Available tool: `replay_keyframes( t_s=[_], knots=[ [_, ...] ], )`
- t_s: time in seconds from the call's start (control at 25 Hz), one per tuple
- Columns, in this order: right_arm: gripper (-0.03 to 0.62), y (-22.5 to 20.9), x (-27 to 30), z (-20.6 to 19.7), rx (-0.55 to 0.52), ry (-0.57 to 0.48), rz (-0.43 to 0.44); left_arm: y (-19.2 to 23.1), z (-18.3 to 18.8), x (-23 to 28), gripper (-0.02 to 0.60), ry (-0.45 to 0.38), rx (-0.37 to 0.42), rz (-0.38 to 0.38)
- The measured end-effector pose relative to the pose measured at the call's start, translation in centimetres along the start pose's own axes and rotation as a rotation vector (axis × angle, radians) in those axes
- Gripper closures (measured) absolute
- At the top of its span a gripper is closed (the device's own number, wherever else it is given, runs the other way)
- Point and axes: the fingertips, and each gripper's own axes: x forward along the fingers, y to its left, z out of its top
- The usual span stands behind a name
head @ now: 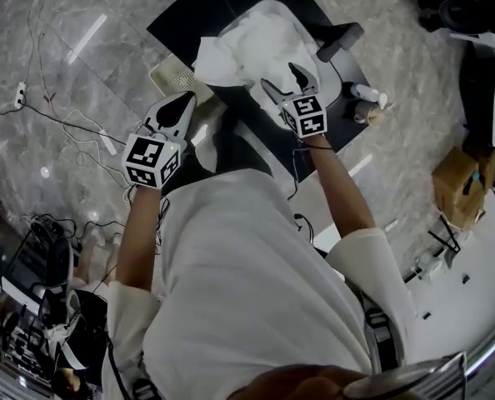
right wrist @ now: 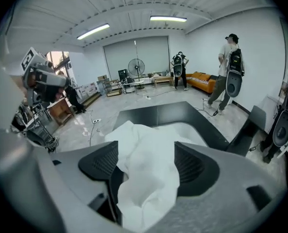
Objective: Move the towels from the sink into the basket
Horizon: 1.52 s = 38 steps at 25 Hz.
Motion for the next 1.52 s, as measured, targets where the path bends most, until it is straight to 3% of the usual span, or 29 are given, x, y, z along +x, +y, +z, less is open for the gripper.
replay_keyframes(
  t_s=[0.36,0.6,0.76,0.96,1.0,1.12,1.2,1.32,1.52],
  knots=[
    [0.103,-2.0,8.9,-4.1,-0.082,0.148,0.019,1.1,-3.5,2.6,0.569,0.045,-0.06,0.025],
    [0.067,-6.1,12.3,-6.1,-0.148,0.248,-0.06,1.8,-5.3,4.0,0.569,0.061,-0.095,0.029],
    [0.013,-8.4,14.0,-7.2,-0.106,0.296,-0.058,1.8,-6.8,4.2,0.569,0.082,-0.114,0.027],
    [0.013,-9.1,16.3,-9.3,-0.019,0.366,0.041,1.9,-8.9,3.9,0.569,0.114,-0.134,0.035],
    [0.024,-8.9,16.4,-9.5,-0.012,0.381,0.056,2.0,-9.1,3.8,0.569,0.117,-0.137,0.038],
    [0.258,-7.5,15.9,-9.4,-0.035,0.41,0.06,2.5,-9.6,3.1,0.569,0.127,-0.139,0.051],
    [0.366,-6.5,14.7,-9.3,-0.084,0.411,0.044,2.7,-9.7,2.3,0.569,0.131,-0.136,0.06],
    [0.42,-5.5,12.4,-9.4,-0.099,0.401,0.033,3.1,-9.5,0.8,0.569,0.132,-0.136,0.072],
    [0.449,-3.8,8.7,-8.7,-0.093,0.397,0.061,4.2,-8.2,-1.3,0.569,0.107,-0.114,0.087]
  ],
)
